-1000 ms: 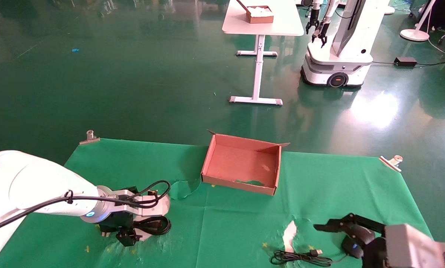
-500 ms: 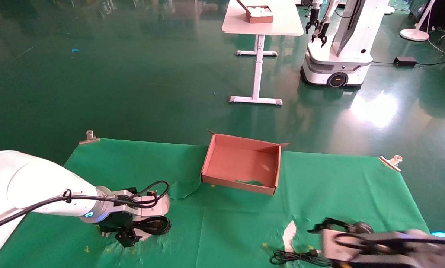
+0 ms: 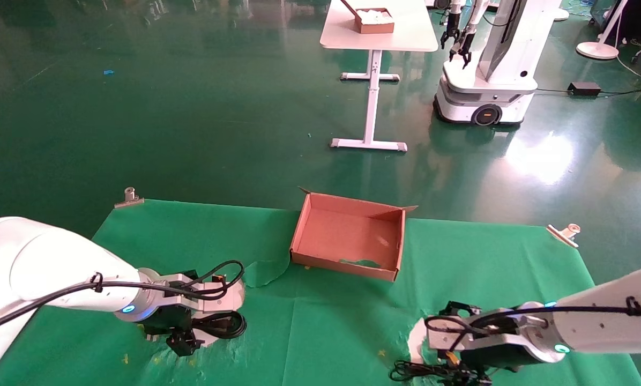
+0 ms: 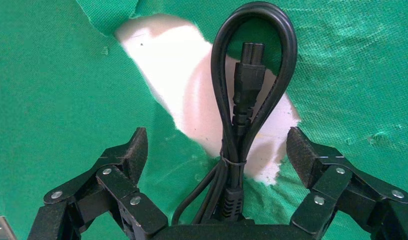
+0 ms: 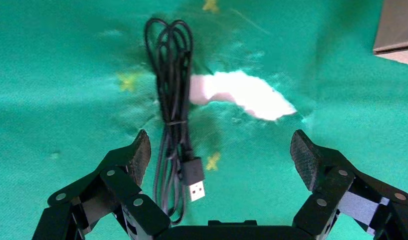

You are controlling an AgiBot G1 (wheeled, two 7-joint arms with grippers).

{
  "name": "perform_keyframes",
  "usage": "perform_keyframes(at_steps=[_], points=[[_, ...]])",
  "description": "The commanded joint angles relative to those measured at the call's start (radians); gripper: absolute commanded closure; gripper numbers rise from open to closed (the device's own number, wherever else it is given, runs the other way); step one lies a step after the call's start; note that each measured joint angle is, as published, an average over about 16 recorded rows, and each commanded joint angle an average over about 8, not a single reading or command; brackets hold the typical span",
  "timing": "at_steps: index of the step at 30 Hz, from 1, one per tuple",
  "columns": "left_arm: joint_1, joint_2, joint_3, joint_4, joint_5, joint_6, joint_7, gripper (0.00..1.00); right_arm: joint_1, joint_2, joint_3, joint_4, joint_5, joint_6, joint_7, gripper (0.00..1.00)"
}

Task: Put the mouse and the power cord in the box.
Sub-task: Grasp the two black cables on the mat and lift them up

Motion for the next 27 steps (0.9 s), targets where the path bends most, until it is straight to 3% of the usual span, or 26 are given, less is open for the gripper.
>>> perform_keyframes(at_steps=[1,4,6,8,27], points=[[0.000,0.000,0.000,0.000,0.000,0.000,0.000,0.59,0.010,-0.015,-0.004,-0.028,-0.010,0.007,-0.008,0.21],[0.000,0.000,0.000,0.001,0.000,-0.001,0.000,0.93,0.014,-0.022,-0.004,-0.039,-0.013,0.011,-0.011,0.59],[0.000,0.000,0.000,0.001,0.000,-0.001,0.000,1.00,0.014,-0.020,-0.002,-0.037,-0.009,0.012,-0.010,0.84],[0.000,0.000,0.000,0.001,0.000,0.000,0.000,1.00,0.012,-0.018,-0.002,-0.034,-0.008,0.011,-0.009,0.98],[0.000,0.000,0.000,0.000,-0.001,0.000,0.000,1.00,0.004,-0.006,0.000,-0.016,0.000,0.005,-0.005,1.00]])
